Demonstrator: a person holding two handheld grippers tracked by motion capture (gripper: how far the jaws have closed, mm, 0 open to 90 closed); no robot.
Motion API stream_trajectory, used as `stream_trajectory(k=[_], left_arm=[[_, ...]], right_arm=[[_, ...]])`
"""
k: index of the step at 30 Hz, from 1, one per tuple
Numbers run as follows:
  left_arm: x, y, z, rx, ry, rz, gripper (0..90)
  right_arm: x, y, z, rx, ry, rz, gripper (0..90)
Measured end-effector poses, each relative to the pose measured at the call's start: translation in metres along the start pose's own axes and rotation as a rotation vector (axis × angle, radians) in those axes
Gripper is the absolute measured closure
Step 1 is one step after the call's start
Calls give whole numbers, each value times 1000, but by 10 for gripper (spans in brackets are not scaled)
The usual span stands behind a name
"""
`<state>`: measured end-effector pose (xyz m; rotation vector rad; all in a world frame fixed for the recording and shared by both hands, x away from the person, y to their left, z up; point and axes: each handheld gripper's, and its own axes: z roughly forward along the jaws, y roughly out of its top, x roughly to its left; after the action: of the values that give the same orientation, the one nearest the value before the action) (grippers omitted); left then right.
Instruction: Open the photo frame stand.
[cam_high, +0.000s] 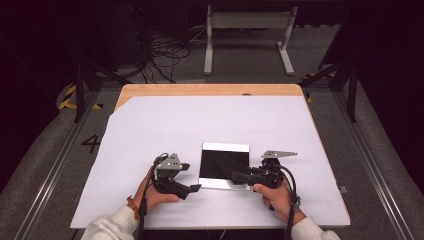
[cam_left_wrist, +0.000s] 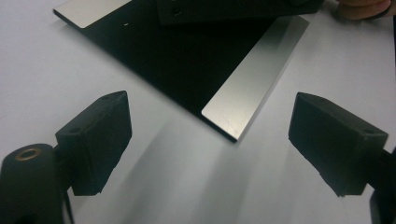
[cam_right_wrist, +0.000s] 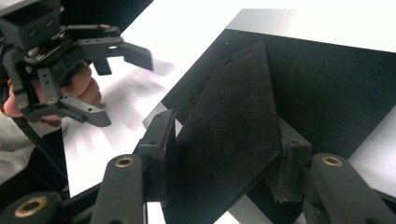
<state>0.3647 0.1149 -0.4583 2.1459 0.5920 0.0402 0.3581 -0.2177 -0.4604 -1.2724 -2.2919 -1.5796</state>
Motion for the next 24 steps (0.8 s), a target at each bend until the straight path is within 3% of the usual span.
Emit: stream_trajectory(k=[5, 11, 24], left_arm=[[1, 7, 12, 21, -10, 3, 129], [2, 11, 14, 16, -2, -2, 123], [17, 19, 26, 49, -10, -39, 144]], right_arm=[[1, -1, -1, -3, -4, -26, 505], [6, -2, -3, -9, -12, -76, 509], [15, -1, -7, -21, -12, -162, 526]])
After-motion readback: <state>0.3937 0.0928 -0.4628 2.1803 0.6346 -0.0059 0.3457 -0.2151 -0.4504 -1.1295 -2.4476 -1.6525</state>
